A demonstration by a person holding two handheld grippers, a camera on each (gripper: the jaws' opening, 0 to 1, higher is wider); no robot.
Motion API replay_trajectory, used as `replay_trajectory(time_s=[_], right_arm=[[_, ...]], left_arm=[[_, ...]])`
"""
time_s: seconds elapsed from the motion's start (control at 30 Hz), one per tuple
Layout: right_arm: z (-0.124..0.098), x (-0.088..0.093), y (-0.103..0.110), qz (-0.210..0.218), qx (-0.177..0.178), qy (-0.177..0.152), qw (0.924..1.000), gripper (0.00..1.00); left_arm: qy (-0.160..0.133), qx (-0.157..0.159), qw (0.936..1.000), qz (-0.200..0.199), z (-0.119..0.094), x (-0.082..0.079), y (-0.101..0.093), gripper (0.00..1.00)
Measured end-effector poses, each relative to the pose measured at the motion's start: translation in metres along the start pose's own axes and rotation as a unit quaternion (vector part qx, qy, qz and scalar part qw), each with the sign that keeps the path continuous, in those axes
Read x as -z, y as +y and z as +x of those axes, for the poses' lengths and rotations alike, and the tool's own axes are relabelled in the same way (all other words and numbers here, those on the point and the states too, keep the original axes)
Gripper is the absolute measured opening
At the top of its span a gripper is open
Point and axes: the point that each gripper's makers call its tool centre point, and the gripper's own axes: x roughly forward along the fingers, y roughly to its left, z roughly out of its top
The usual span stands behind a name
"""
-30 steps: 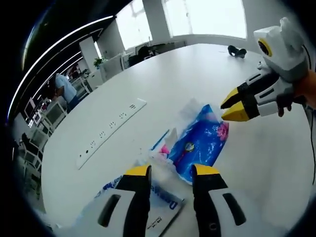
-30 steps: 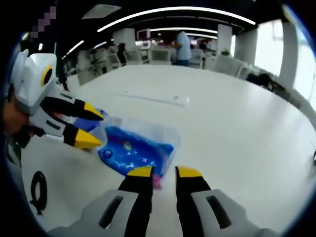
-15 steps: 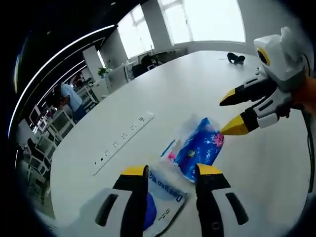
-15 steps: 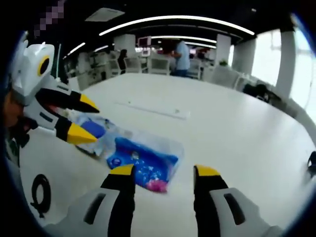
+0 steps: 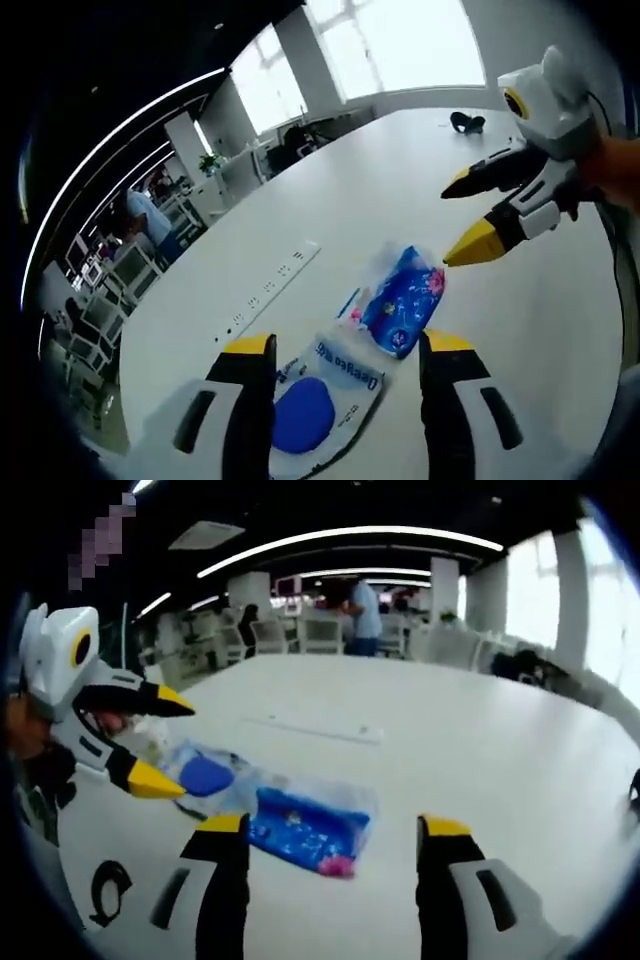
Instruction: Arrange the tabletop items into an orderly group along one side of the table until the central work area is clear of visible clutter.
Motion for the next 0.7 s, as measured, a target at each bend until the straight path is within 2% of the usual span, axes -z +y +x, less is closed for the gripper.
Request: replay_trajectory(time_s=[0.1,0.23,0.37,0.5,0.63,0.7], right_arm=[[-0.003,-0.001,0.004,-0.001,-0.001,0.003,1.0000,0.72],[-0.009,-0.004,0.009,-0.007,0.000,-0.001,1.0000,0.77],[-0.015,-0.002,0.015,-0.002,-0.002,0.002,1.0000,0.81],[-0.022,-0.005,0.025,-0.010,-0.005,0.000,0.9999,0.80],[-0.031,-0.009,0.033,-0.019,-0.009,-0.004,0.9998,0.80],[-0.036,-0.009,0.034,-0.023,-0.008,-0.004,0.9997,0.81]], left_arm=[[-0.007,-0.006,0.9999,-0.013,-0.009,-0.001,0.002,0.63],[-0.017,-0.008,0.9998,-0.009,-0.021,-0.002,0.002,0.59],[-0.016,-0.016,0.9995,-0.022,-0.036,0.001,0.003,0.63],[-0.007,-0.004,0.9988,-0.049,-0.048,0.010,-0.002,0.73],[-0.006,-0.003,0.9989,-0.047,-0.060,0.016,-0.003,0.77],[-0.005,0.000,0.9976,-0.069,-0.066,0.021,-0.005,0.81]])
